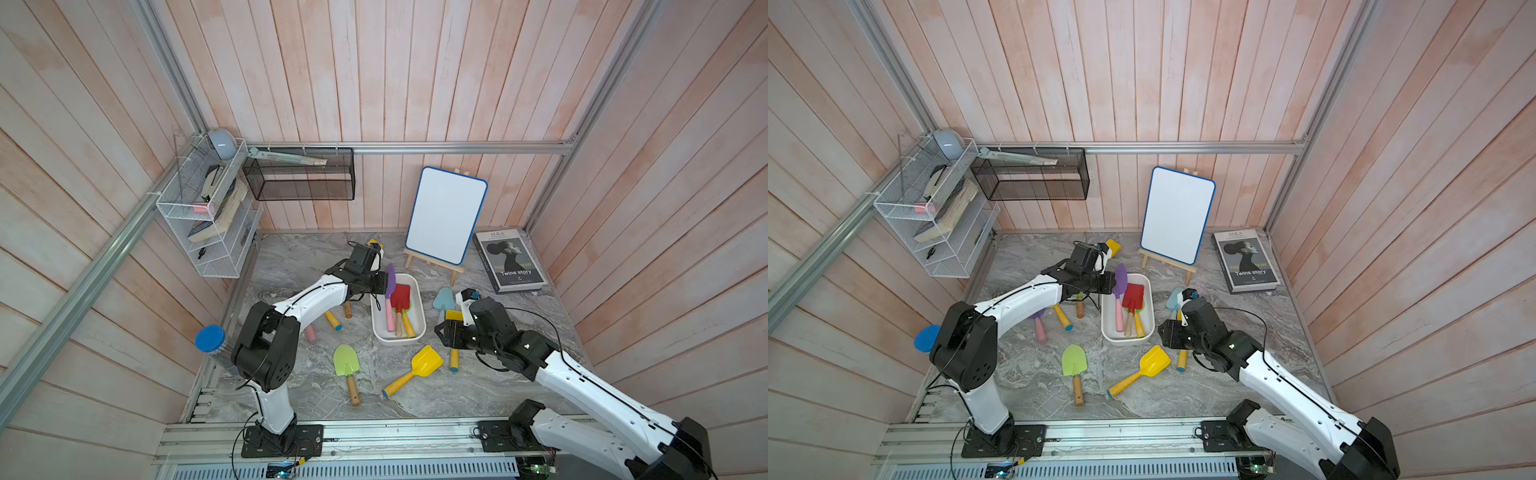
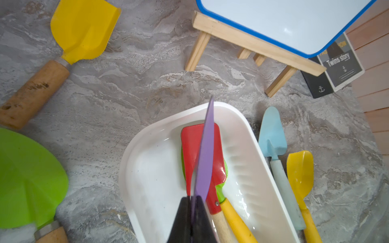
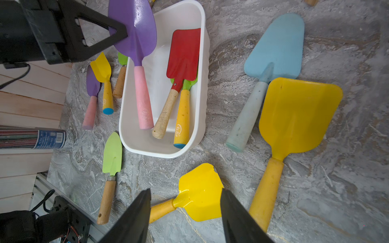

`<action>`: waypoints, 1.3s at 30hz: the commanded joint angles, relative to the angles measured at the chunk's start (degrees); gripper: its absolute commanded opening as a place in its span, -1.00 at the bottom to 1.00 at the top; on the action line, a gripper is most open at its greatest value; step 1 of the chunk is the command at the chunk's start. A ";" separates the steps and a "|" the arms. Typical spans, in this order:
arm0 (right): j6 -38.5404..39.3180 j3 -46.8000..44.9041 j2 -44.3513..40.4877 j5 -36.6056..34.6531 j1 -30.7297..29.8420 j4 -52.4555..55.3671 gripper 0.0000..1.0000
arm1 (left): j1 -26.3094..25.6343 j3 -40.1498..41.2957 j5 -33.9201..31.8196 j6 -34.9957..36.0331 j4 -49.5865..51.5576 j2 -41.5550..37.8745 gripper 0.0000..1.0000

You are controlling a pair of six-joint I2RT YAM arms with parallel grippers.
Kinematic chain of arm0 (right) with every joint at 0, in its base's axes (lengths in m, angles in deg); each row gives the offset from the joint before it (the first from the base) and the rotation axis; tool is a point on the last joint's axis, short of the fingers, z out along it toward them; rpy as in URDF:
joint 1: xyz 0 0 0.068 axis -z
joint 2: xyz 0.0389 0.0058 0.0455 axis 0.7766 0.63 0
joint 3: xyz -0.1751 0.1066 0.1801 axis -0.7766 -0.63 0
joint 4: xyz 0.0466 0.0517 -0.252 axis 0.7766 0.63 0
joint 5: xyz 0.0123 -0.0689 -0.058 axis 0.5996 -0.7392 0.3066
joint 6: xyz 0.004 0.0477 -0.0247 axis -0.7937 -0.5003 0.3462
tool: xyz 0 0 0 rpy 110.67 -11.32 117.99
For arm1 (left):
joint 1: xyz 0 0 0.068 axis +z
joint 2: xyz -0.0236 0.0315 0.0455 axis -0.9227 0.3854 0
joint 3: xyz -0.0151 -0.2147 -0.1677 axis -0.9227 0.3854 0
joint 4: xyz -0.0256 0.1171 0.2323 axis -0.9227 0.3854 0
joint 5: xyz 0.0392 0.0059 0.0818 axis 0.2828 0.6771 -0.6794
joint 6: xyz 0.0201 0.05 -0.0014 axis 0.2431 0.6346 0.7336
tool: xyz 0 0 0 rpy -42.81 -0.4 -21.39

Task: Put the shovel into the storage box
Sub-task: Place the shovel in the storage box.

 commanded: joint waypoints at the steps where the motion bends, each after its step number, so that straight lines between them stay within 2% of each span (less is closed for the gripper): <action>1: 0.90 -0.84 -0.09 0.91 0.28 -0.78 0.16 | 0.28 0.37 0.86 0.94 -2.62 0.97 -1.00; 12: 1.25 -1.03 0.71 1.62 0.49 -1.60 0.16 | 0.21 2.59 6.02 -2.75 -4.89 2.39 -1.00; 38: 2.31 -1.01 2.63 3.22 1.05 -3.28 0.15 | -0.53 3.57 7.69 -7.41 -5.78 8.12 -1.00; 39: 2.31 -0.95 2.61 3.30 1.19 -3.28 0.16 | -0.53 3.27 7.65 -7.48 -5.43 8.47 -0.96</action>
